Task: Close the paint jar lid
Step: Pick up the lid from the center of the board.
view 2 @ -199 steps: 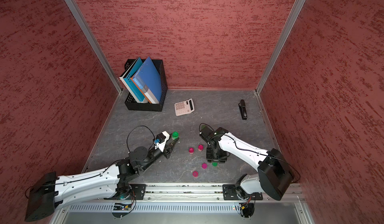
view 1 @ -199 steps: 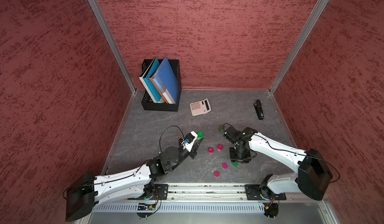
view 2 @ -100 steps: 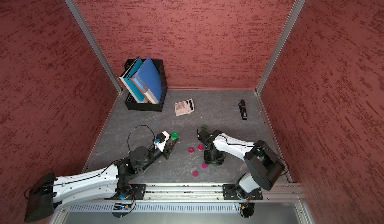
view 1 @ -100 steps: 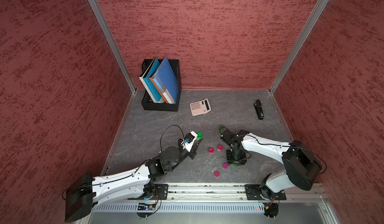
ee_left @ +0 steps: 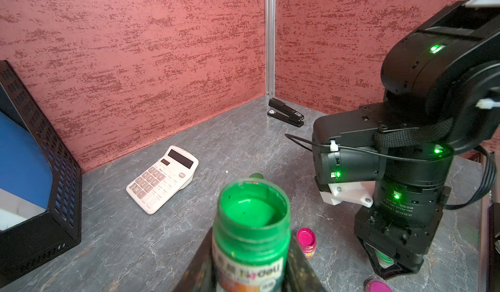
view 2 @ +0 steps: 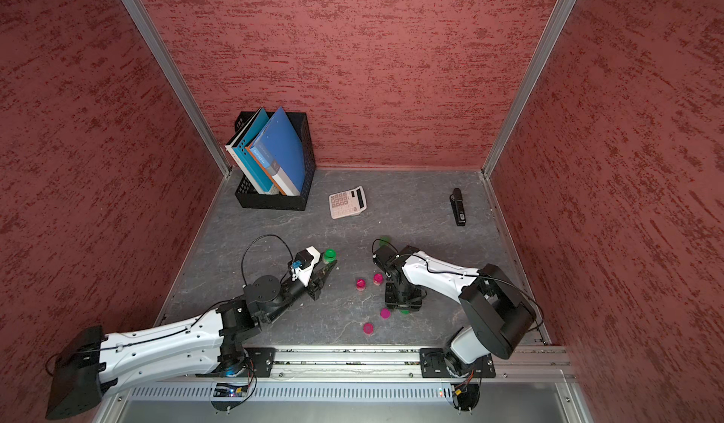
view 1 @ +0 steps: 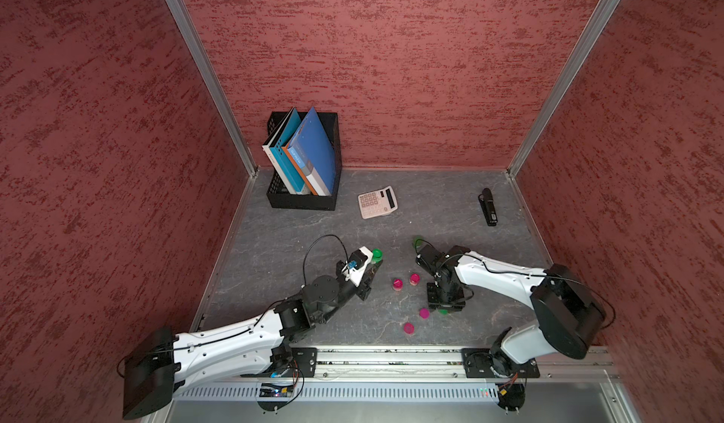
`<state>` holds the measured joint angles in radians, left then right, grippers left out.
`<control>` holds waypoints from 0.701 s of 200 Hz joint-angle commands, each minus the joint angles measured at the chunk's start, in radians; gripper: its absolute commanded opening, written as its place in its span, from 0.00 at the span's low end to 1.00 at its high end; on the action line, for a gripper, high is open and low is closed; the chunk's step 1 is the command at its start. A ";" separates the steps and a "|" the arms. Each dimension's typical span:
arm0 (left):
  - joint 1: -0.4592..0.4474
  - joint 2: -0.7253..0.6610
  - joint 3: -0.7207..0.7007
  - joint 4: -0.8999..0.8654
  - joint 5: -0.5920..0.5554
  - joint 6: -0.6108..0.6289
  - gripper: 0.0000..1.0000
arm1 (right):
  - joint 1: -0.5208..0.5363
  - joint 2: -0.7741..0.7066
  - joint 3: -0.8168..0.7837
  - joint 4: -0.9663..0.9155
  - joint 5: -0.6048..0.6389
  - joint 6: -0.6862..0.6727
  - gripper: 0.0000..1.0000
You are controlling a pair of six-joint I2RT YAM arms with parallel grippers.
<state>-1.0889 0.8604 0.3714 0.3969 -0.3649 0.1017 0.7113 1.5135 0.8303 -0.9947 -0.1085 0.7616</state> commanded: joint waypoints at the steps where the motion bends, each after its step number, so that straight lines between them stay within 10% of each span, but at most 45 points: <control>1: -0.003 0.004 0.028 0.005 0.001 -0.008 0.23 | -0.013 -0.028 -0.005 -0.013 0.029 -0.009 0.52; 140: -0.002 0.003 0.034 -0.013 0.003 -0.017 0.24 | -0.035 -0.002 -0.057 0.081 0.000 -0.029 0.33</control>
<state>-1.0889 0.8661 0.3737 0.3786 -0.3649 0.0990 0.6834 1.5055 0.7788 -0.9352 -0.1120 0.7433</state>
